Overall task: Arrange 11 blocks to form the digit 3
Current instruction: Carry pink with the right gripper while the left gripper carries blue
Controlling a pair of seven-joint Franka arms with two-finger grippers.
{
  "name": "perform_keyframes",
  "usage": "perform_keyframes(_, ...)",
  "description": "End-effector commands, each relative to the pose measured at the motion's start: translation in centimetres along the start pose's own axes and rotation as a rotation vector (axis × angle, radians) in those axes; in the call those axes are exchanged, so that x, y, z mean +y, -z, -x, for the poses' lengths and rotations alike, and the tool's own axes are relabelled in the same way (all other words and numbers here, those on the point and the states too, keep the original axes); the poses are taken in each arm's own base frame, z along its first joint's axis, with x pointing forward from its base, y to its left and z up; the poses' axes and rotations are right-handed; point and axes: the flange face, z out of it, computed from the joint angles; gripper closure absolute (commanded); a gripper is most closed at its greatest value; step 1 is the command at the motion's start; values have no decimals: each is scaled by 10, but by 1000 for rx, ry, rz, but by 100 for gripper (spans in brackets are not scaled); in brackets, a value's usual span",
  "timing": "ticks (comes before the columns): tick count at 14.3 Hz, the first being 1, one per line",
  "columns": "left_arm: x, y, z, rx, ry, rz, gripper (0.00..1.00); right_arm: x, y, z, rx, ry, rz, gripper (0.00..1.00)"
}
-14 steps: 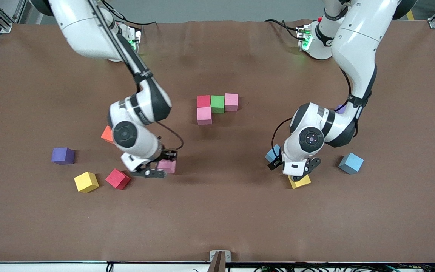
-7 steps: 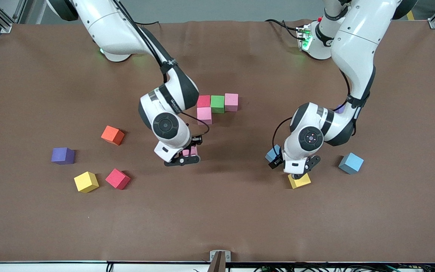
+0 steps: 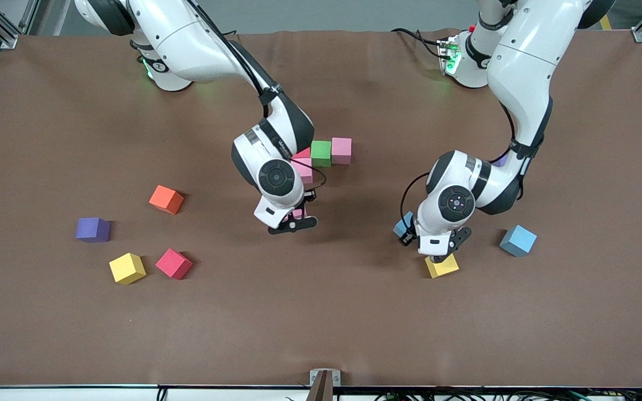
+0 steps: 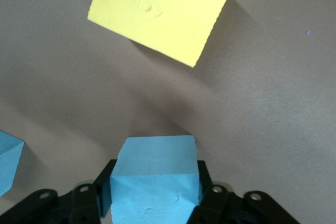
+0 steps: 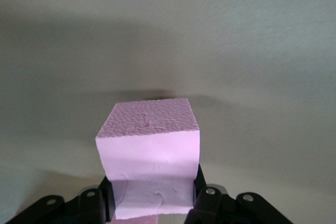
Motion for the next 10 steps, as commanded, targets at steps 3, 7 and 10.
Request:
perform_keyframes(3, 5, 15, 0, 4, 156, 36, 84, -11, -17, 15, -50, -38, 7, 43)
perform_keyframes(7, 18, 28, 9, 10, 283, 63, 86, -17, -29, 27, -72, -63, 20, 43)
perform_keyframes(10, 22, 34, 11, 12, 332, 75, 87, -20, -33, 31, -75, -69, 18, 43)
